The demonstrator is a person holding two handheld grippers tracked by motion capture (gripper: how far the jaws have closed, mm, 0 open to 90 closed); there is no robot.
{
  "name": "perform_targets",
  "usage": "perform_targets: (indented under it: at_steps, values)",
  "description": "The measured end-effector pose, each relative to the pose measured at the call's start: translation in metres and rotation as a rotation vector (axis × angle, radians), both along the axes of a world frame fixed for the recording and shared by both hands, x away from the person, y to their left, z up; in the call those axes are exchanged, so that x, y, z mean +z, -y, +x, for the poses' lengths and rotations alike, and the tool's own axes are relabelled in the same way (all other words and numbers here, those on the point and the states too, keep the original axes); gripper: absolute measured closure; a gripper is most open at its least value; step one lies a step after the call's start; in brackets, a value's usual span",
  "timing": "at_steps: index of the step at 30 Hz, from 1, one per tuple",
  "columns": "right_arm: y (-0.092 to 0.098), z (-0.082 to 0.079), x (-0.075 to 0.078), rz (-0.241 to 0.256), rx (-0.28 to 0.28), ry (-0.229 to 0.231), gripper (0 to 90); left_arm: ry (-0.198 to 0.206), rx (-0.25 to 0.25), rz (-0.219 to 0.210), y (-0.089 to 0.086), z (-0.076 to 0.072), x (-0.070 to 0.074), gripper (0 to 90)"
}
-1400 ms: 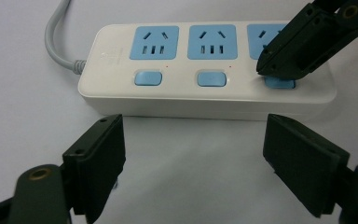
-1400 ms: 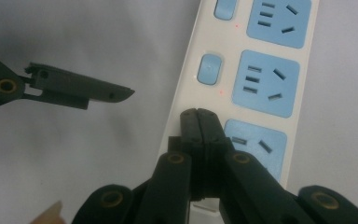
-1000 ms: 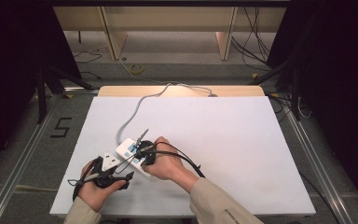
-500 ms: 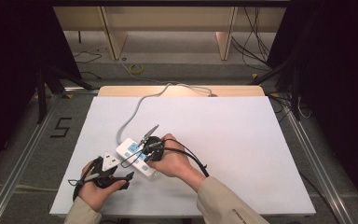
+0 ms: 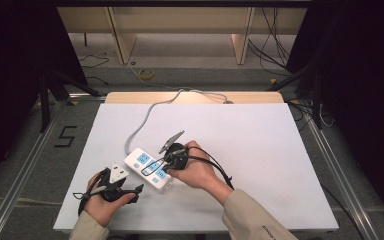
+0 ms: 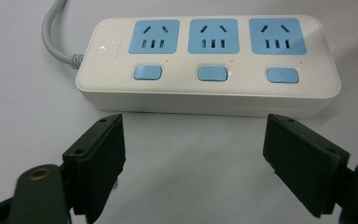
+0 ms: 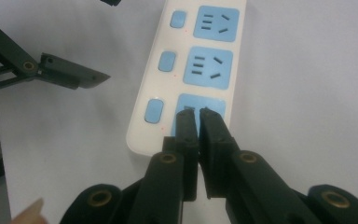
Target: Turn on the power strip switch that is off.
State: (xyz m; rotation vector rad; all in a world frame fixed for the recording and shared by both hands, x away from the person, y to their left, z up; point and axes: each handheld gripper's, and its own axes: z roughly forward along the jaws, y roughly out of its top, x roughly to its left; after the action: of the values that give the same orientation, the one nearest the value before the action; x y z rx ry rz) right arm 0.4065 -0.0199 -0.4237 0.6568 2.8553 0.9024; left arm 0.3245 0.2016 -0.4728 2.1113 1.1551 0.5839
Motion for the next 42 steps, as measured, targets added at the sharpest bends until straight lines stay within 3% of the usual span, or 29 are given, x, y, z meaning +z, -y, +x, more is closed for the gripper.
perform_targets:
  at_steps: [24,37,42]
  values:
    - [0.088,0.003,0.001,0.076,-0.149,0.001,64.6,-0.003,0.015,-0.006,-0.001,-0.001,-0.001,20.2]
    - [0.151,-0.004,0.001,0.127,-0.237,0.048,56.3,-0.007,0.017,0.000,-0.001,-0.001,-0.001,20.1]
    - [0.172,-0.009,-0.004,0.121,-0.268,0.058,52.7,-0.011,0.019,0.001,-0.001,-0.001,-0.001,20.1]
